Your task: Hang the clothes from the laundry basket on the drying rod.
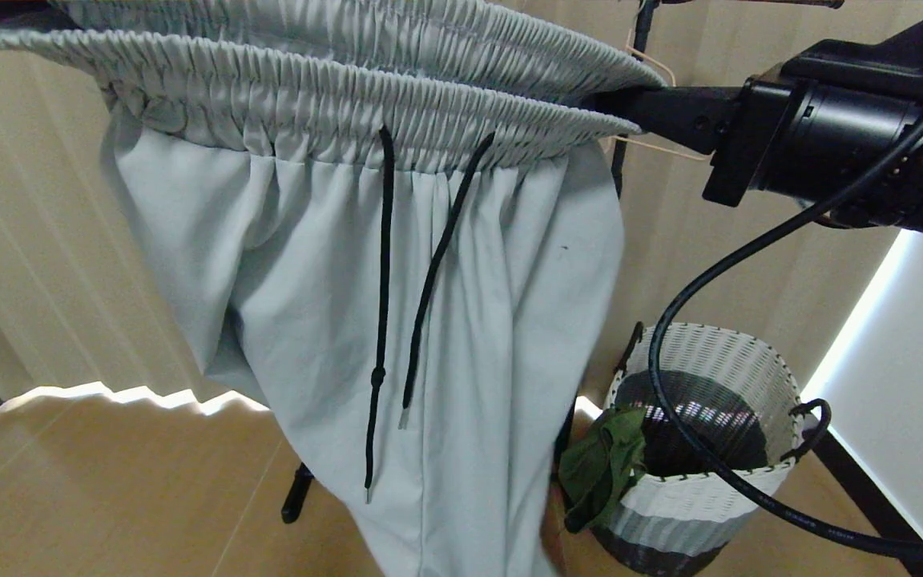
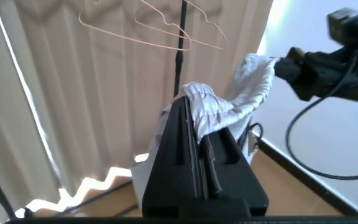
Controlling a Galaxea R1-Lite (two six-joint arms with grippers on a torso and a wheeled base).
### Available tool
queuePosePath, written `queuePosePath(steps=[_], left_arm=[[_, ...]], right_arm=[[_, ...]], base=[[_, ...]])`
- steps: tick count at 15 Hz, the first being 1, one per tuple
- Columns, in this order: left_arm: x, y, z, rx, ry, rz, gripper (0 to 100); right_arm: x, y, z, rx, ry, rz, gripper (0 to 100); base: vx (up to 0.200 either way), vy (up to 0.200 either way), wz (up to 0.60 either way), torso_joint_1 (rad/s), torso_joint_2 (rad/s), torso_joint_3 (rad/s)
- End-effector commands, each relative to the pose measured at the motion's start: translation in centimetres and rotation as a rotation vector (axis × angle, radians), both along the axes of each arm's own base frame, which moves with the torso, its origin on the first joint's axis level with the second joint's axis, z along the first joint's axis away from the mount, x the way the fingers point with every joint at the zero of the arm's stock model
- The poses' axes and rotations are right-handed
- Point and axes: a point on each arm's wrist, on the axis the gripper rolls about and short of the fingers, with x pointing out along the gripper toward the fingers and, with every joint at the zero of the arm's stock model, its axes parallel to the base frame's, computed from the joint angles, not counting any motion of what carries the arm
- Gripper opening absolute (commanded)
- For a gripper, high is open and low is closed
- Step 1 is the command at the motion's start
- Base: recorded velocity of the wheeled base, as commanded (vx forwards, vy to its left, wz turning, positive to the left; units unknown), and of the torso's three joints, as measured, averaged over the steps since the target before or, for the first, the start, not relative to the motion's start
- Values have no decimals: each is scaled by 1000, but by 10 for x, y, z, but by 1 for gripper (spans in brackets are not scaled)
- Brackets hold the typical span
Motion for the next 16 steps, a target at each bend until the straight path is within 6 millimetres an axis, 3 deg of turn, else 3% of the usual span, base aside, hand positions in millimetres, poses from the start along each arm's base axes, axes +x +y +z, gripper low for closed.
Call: queuePosePath(steps=[1, 6, 10, 16], left_arm=[[15, -11, -6, 34, 36, 1, 0], [57, -45, -63, 189, 240, 1, 0], [70, -66, -67, 176, 215, -39, 0], [72, -72, -71, 187, 226, -52, 0]], right_arm=[[-1, -1, 1, 2, -5, -5, 0], [-4, -33, -18, -35, 45, -112, 0], [-14, -55, -39, -57, 98, -175, 0], [-11, -57, -36, -34, 53, -186, 0]], base=[[0, 0, 0, 0, 0, 0], [0, 0, 0, 0, 0, 0], [0, 0, 0, 0, 0, 0], [0, 0, 0, 0, 0, 0]])
